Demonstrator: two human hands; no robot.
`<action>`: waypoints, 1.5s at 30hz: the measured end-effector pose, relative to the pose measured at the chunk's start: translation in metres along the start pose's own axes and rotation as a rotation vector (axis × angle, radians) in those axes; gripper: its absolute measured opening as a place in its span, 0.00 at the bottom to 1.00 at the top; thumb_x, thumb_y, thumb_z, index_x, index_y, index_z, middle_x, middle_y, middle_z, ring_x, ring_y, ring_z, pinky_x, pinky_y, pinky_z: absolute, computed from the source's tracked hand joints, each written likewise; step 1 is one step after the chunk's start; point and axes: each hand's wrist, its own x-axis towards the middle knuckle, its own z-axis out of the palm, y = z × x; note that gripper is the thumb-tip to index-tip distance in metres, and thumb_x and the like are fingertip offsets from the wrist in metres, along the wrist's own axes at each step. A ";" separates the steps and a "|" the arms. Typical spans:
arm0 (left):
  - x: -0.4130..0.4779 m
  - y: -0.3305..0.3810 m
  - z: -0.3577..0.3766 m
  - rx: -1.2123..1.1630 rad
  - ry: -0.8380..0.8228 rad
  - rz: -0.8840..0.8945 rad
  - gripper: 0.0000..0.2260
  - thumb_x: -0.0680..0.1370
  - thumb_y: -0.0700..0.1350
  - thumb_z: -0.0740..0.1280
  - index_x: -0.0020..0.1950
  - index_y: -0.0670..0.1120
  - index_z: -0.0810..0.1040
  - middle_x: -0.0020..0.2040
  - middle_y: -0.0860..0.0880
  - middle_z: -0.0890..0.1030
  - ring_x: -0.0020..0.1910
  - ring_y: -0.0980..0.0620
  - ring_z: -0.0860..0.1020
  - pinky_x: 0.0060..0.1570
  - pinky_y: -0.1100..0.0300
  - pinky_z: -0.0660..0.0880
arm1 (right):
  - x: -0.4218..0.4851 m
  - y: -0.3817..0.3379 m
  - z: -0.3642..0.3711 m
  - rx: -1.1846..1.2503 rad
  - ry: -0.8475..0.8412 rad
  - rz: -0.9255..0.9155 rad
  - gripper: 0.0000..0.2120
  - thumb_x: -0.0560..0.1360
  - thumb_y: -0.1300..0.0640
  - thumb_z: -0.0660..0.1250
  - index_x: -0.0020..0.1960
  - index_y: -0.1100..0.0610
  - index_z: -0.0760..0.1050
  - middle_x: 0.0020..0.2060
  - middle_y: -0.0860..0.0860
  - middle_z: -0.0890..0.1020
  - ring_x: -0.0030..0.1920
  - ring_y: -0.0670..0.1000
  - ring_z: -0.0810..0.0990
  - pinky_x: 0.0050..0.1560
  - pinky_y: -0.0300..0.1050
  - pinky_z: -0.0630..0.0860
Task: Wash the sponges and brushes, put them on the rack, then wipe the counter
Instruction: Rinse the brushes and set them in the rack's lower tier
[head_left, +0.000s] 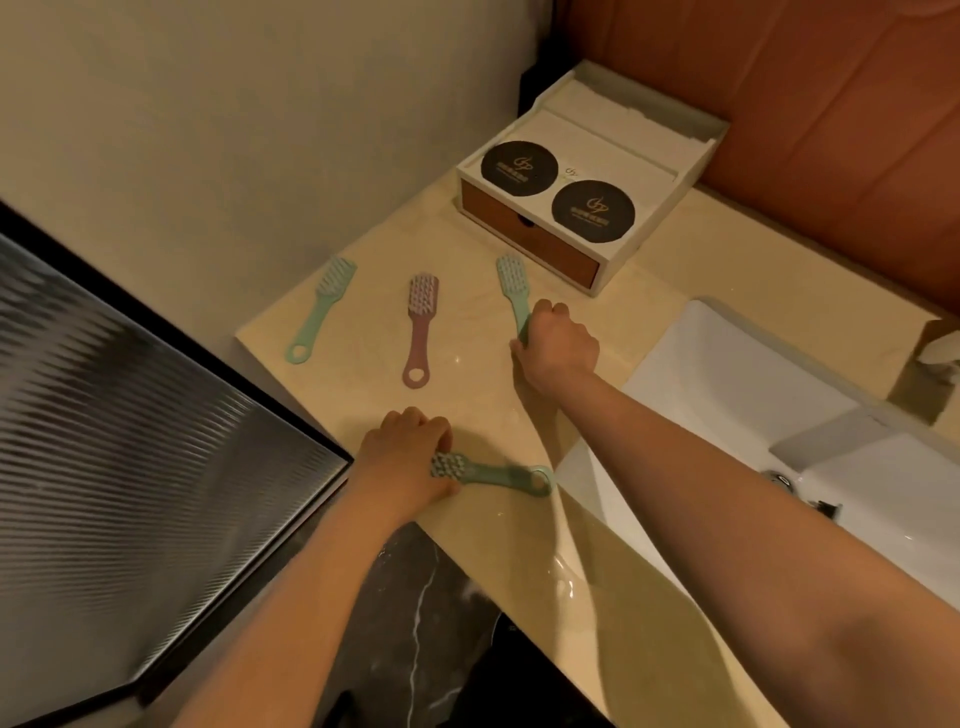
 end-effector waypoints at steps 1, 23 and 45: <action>0.001 0.000 0.001 -0.015 0.008 0.007 0.15 0.70 0.53 0.69 0.54 0.50 0.72 0.53 0.49 0.71 0.55 0.49 0.69 0.46 0.58 0.62 | 0.001 -0.001 0.000 0.002 -0.006 0.013 0.21 0.76 0.52 0.64 0.65 0.60 0.66 0.57 0.57 0.74 0.55 0.58 0.77 0.42 0.49 0.71; 0.002 0.044 -0.009 -0.620 0.027 0.095 0.11 0.69 0.46 0.72 0.43 0.48 0.71 0.38 0.45 0.79 0.33 0.53 0.72 0.33 0.59 0.66 | -0.108 0.118 -0.037 0.825 0.003 0.025 0.16 0.80 0.59 0.56 0.35 0.50 0.69 0.26 0.48 0.69 0.27 0.45 0.67 0.32 0.38 0.64; -0.013 0.209 -0.011 -1.224 -0.340 0.216 0.07 0.74 0.40 0.69 0.51 0.49 0.77 0.48 0.48 0.83 0.46 0.54 0.81 0.43 0.66 0.78 | -0.217 0.212 -0.058 0.715 0.210 0.077 0.13 0.80 0.54 0.56 0.37 0.50 0.67 0.37 0.49 0.72 0.39 0.49 0.73 0.43 0.45 0.69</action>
